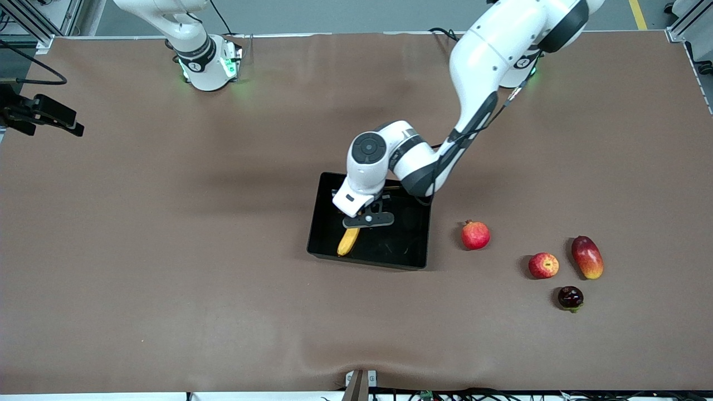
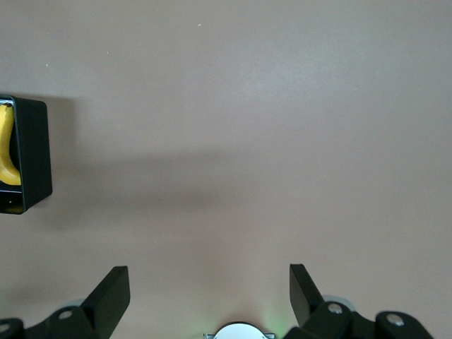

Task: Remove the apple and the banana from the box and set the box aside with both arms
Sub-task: 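Move the left gripper back into the tray and grasp the yellow banana, then carry the banana out with the left gripper while the right gripper approaches the tray, then release the banana beside the apples while the right gripper grips the tray rim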

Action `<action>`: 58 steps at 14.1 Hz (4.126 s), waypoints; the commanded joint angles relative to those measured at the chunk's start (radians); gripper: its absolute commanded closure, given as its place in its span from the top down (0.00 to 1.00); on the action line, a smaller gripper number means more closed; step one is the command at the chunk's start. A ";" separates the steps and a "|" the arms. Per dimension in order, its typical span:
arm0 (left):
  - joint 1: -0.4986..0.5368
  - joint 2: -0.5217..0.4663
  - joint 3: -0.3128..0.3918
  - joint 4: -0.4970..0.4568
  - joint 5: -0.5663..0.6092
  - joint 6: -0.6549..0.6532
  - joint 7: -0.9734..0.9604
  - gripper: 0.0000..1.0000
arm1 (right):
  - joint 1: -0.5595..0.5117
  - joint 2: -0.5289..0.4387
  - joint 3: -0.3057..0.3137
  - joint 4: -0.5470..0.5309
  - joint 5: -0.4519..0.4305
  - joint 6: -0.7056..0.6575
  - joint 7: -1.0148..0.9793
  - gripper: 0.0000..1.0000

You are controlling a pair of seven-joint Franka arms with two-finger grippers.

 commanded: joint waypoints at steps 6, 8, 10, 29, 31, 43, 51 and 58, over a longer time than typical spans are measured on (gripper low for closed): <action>-0.026 0.052 0.021 0.028 0.025 0.013 -0.029 0.54 | 0.020 0.022 0.002 0.012 0.004 0.005 0.015 1.00; -0.024 0.057 0.020 0.029 0.021 0.026 -0.030 0.10 | 0.057 0.045 0.002 0.013 0.006 0.011 0.015 1.00; -0.024 0.042 0.021 0.031 0.023 0.026 -0.029 0.00 | 0.101 0.071 0.002 0.015 0.006 0.037 0.015 1.00; 0.525 -0.464 0.014 -0.248 -0.040 -0.316 0.756 0.00 | 0.393 0.474 0.004 0.012 0.052 0.391 0.007 1.00; 0.589 -0.448 0.015 -0.361 -0.040 -0.213 0.819 0.00 | 0.445 0.494 0.002 -0.016 0.053 0.370 0.019 1.00; 0.720 -0.266 0.015 -0.496 -0.032 0.140 0.924 1.00 | 0.589 0.640 0.004 -0.036 0.066 0.675 0.367 1.00; 0.723 -0.495 0.009 -0.234 -0.048 -0.324 0.933 1.00 | 0.655 0.702 0.002 -0.044 0.115 0.790 0.496 0.74; 0.727 -0.621 0.001 -0.038 -0.096 -0.622 0.932 1.00 | 0.657 0.711 0.002 -0.076 0.113 0.824 0.496 0.00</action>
